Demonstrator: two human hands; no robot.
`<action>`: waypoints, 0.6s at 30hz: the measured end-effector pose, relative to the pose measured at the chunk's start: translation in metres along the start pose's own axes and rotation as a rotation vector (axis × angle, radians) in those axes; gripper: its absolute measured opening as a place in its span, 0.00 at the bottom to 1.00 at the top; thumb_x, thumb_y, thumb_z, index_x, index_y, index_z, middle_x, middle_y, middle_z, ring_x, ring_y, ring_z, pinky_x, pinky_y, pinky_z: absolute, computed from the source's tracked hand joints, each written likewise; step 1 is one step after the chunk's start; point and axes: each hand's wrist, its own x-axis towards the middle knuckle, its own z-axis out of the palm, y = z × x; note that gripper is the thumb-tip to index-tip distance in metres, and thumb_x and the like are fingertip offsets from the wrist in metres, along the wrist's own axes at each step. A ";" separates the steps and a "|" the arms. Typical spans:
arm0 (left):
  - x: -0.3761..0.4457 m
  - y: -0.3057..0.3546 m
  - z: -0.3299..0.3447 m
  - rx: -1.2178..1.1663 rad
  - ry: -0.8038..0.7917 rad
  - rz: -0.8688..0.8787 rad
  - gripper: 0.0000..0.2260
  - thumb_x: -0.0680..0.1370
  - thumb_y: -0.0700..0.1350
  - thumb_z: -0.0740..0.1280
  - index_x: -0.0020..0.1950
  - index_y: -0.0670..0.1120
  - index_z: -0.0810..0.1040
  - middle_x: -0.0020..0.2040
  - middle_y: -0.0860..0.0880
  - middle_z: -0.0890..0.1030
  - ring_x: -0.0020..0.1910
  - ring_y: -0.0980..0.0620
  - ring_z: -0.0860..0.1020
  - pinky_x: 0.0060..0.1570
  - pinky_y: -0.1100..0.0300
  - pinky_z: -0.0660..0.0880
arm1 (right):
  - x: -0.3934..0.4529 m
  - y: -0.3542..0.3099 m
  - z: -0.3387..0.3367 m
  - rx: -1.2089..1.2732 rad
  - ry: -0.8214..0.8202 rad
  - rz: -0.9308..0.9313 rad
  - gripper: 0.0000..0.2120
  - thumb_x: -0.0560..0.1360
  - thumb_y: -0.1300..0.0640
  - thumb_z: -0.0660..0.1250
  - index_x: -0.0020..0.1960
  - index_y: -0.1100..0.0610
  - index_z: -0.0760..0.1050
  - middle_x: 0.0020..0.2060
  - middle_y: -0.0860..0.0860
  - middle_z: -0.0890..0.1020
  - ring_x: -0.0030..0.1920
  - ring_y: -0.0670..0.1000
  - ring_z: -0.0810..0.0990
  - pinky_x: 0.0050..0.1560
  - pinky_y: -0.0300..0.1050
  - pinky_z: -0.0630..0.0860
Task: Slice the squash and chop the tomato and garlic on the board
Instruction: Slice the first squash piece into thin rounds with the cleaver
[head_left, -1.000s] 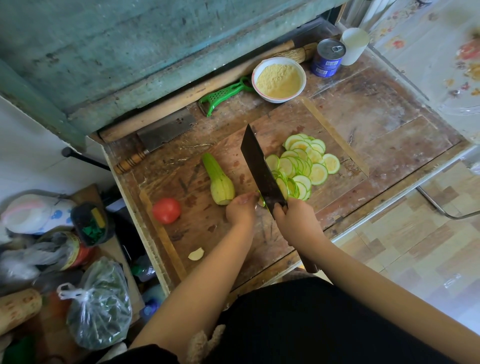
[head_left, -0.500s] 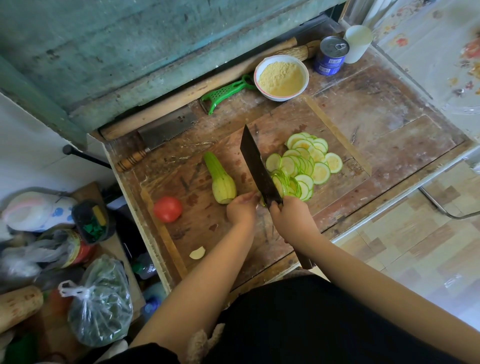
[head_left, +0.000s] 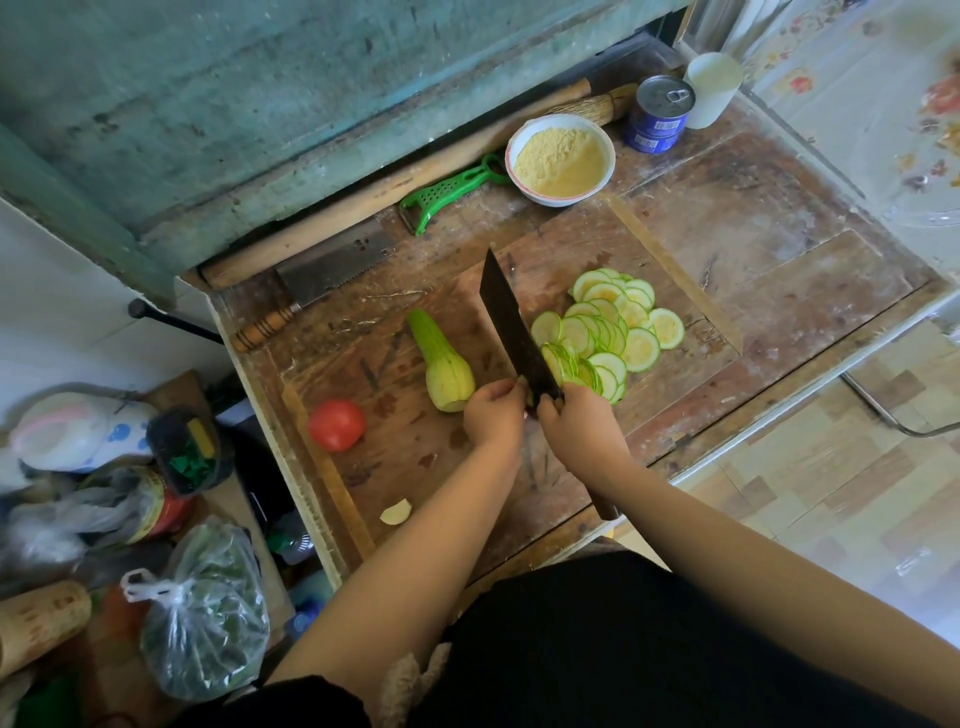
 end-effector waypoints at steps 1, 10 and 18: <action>0.002 0.000 0.004 0.018 0.007 0.002 0.03 0.74 0.41 0.71 0.41 0.48 0.79 0.45 0.41 0.83 0.47 0.41 0.82 0.54 0.46 0.78 | -0.001 0.000 -0.005 0.015 0.012 -0.007 0.12 0.79 0.54 0.58 0.39 0.58 0.69 0.33 0.53 0.76 0.34 0.56 0.76 0.34 0.46 0.72; -0.007 0.024 0.021 0.267 0.049 0.106 0.02 0.75 0.43 0.70 0.46 0.45 0.81 0.44 0.49 0.82 0.45 0.49 0.79 0.52 0.52 0.78 | 0.003 0.002 -0.066 -0.019 0.116 -0.079 0.16 0.79 0.52 0.60 0.35 0.59 0.69 0.28 0.55 0.74 0.28 0.57 0.75 0.29 0.50 0.74; -0.004 0.036 0.011 0.481 -0.069 0.205 0.09 0.76 0.44 0.67 0.36 0.54 0.78 0.46 0.44 0.83 0.50 0.42 0.80 0.53 0.48 0.78 | 0.028 0.027 -0.099 -0.560 0.212 -0.243 0.11 0.77 0.49 0.61 0.45 0.58 0.70 0.34 0.53 0.75 0.35 0.59 0.76 0.32 0.44 0.67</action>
